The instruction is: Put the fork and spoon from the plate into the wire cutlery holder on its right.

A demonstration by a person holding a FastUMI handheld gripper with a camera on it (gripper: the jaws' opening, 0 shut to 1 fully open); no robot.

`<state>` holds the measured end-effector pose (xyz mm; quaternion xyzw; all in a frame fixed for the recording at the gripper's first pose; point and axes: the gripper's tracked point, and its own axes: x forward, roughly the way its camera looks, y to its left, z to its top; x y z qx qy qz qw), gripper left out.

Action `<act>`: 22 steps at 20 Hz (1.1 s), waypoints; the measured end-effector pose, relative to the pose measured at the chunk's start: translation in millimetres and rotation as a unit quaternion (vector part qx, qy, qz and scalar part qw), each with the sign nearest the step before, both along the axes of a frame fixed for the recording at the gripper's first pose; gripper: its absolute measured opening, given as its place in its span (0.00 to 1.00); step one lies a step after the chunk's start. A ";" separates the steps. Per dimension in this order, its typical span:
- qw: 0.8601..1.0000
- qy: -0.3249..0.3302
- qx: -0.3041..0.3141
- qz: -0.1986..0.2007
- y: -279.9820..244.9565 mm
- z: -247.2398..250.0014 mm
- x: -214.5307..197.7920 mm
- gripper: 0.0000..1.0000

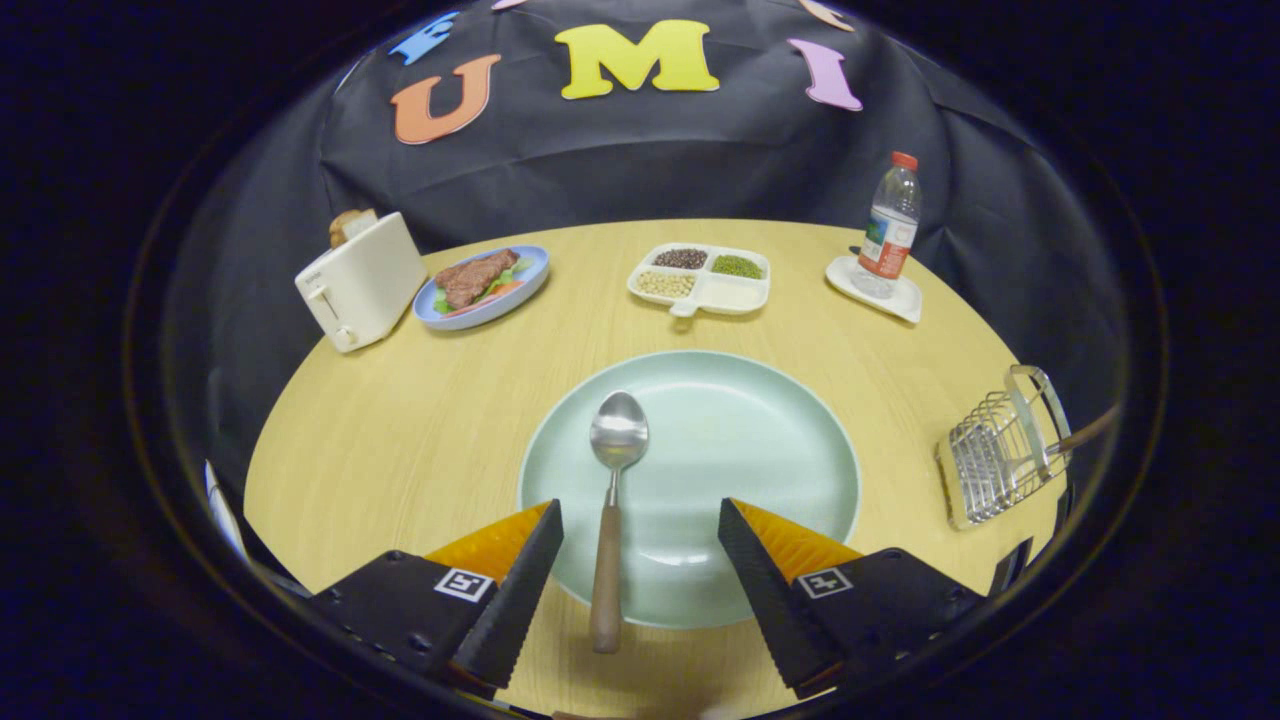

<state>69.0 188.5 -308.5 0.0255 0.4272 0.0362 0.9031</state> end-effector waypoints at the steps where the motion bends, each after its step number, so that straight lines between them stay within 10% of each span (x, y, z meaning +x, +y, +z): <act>1: 1.000 0.004 0.005 -0.002 1.3 -4.0 0.3 0.94; 6: 1.000 0.006 0.024 0.003 9.2 -7.5 2.4 0.77; 15: 0.999 0.025 0.018 0.015 13.6 -20.0 1.6 0.05; 22: 0.999 0.004 0.036 0.015 7.4 -1.0 -0.9 0.00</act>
